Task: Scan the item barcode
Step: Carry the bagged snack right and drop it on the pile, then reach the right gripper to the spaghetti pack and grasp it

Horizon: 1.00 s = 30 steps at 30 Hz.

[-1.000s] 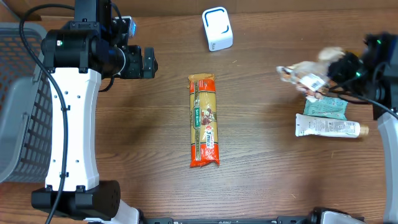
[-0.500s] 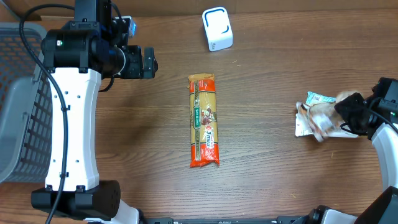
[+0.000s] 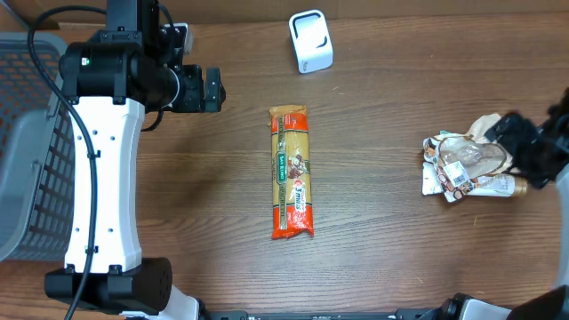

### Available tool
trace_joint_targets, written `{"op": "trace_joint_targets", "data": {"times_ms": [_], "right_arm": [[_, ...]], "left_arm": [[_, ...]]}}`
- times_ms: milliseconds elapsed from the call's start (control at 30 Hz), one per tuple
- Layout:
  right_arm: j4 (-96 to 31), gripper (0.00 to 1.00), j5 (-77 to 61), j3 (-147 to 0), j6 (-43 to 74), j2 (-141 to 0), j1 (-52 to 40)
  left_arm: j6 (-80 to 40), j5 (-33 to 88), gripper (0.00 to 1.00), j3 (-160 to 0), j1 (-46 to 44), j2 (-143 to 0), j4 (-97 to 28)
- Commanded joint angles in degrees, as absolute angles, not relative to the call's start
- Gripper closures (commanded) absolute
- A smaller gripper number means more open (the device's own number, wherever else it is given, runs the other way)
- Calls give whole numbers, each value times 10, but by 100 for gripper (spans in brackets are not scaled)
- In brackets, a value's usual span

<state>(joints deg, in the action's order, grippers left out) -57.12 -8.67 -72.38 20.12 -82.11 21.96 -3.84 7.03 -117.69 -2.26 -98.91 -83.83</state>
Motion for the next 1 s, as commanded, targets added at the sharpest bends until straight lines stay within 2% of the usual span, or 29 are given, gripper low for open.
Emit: {"op": "trace_joint_targets", "data": {"times_ms": [0,167,467,667,967], "right_arm": [[-580,2,-195,-773,117,-813,198],[-557,1,-300,-772,82,-823,140],[-504,0,-308,-772,73,-951,-71],[-467,0,-360,-772,75,-1052,-156],[-384,3,-360,-772,162,-1162,-246]], "left_arm": [[-25,70,0,-1178,-29,-991,-838],[-25,70,1,-1178,-29,-991,-838],[-25,70,0,-1178,-29,-991,-838],[-25,70,0,-1178,-29,-991,-838],[-25,70,0,-1178,-29,-991,-838]]}}
